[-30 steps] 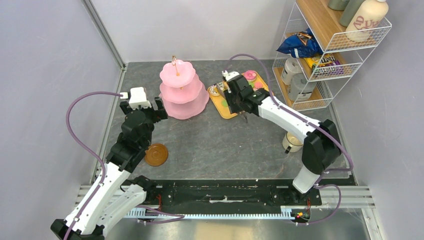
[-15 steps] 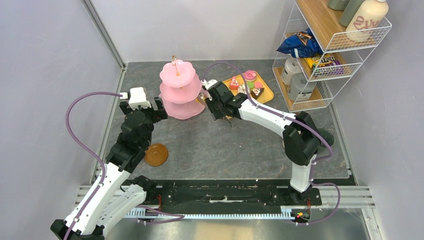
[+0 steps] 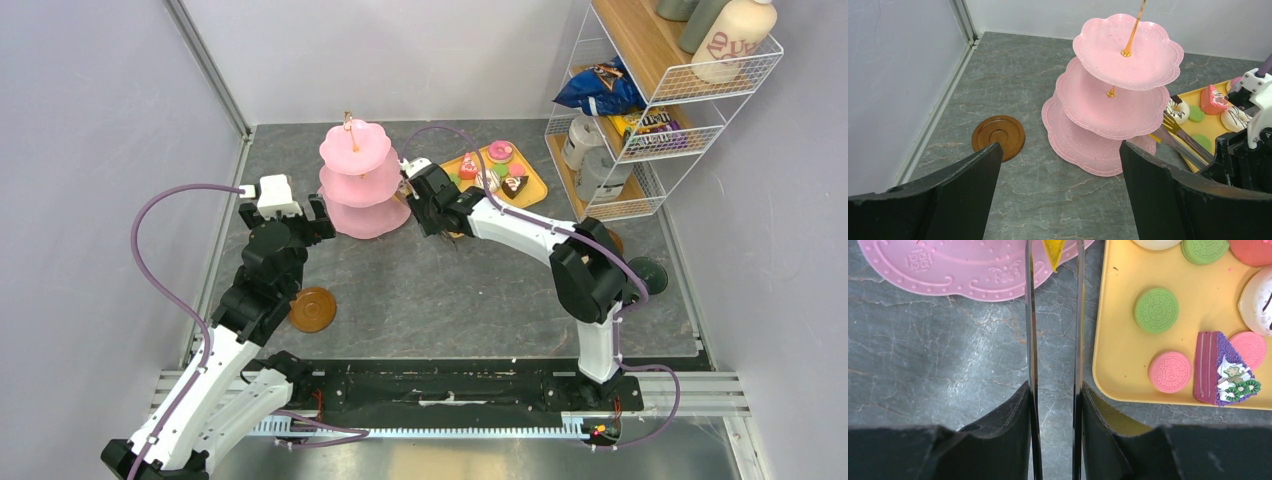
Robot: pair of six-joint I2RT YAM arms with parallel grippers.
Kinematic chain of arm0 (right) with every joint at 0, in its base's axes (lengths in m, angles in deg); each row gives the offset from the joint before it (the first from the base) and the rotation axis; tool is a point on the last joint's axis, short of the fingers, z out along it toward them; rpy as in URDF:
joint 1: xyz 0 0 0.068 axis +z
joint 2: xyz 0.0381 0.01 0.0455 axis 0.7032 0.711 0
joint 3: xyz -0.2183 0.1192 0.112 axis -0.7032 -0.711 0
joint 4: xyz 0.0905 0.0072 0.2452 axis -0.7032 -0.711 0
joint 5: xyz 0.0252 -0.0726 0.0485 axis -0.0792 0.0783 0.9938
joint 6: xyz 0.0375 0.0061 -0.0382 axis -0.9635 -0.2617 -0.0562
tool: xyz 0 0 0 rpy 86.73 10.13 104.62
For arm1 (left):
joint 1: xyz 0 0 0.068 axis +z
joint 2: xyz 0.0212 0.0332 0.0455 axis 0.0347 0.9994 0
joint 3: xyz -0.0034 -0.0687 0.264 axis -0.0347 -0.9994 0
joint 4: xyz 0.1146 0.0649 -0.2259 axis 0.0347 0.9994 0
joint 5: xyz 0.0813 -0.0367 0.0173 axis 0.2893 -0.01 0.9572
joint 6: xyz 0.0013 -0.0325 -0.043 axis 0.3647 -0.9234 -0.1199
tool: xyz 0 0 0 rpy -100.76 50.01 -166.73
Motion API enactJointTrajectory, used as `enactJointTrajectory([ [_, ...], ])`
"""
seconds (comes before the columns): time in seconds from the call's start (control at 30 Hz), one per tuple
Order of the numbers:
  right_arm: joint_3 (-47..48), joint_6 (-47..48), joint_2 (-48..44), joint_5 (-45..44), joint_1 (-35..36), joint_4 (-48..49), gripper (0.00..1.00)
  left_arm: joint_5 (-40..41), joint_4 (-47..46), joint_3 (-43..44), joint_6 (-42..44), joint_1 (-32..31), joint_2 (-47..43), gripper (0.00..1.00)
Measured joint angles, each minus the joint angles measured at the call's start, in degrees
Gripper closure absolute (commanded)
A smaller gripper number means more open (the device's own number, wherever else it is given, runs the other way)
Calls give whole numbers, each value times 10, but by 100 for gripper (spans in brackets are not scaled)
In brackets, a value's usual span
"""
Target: Serve the afternoon tea
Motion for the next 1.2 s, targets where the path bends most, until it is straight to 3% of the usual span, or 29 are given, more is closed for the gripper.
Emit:
enactJointTrajectory([
  [0.67,14,5,46,-27,0,31,60,0,0,0,0,0,0,5],
  [1.2,14,7,55,-27,0,38,42,0,0,0,0,0,0,5],
])
